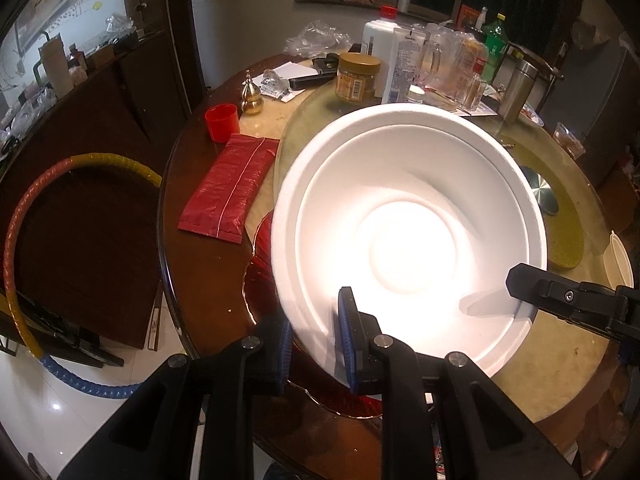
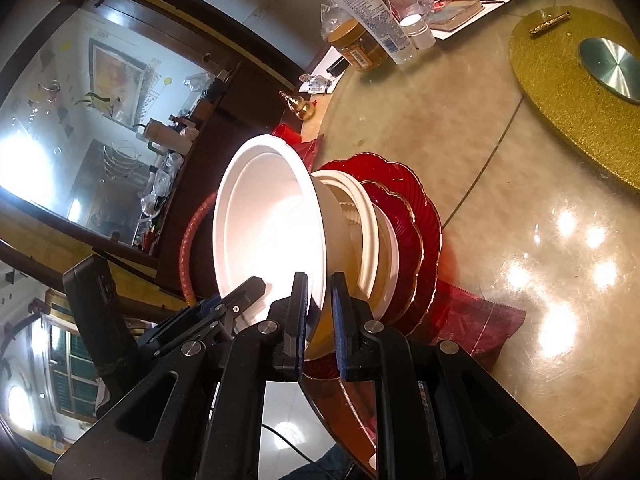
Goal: Organize plates and bowls
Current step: 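Lower the white foam bowl into the bowls on the red plate stack with both tools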
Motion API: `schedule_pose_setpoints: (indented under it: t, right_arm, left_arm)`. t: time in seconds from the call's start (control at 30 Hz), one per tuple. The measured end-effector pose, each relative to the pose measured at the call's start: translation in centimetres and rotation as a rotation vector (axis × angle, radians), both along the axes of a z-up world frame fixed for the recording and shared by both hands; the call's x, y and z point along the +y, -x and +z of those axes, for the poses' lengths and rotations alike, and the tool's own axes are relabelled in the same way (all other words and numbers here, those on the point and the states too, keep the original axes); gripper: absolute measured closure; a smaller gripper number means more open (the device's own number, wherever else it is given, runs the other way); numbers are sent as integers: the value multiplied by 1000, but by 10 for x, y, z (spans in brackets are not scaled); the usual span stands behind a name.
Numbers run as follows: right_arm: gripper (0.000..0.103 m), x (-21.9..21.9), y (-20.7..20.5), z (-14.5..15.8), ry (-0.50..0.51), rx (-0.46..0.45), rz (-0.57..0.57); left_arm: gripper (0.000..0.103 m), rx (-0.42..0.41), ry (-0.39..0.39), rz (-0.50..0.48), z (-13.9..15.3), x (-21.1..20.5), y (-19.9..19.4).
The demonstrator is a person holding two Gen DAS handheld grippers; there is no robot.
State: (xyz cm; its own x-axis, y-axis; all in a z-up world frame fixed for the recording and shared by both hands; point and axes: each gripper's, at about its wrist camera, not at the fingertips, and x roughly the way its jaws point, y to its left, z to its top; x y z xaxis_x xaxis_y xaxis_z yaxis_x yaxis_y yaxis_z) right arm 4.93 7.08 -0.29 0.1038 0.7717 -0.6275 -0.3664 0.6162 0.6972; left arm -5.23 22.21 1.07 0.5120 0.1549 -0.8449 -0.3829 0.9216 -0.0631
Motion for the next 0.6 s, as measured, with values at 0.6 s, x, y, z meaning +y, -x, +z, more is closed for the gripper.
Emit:
schedule_pose_setpoints:
  t: [0.6]
  right_arm:
    - [88,-5,-13,-5,-66,127,25]
  left_arm:
    - [82,77,4,-70,6,9,-16]
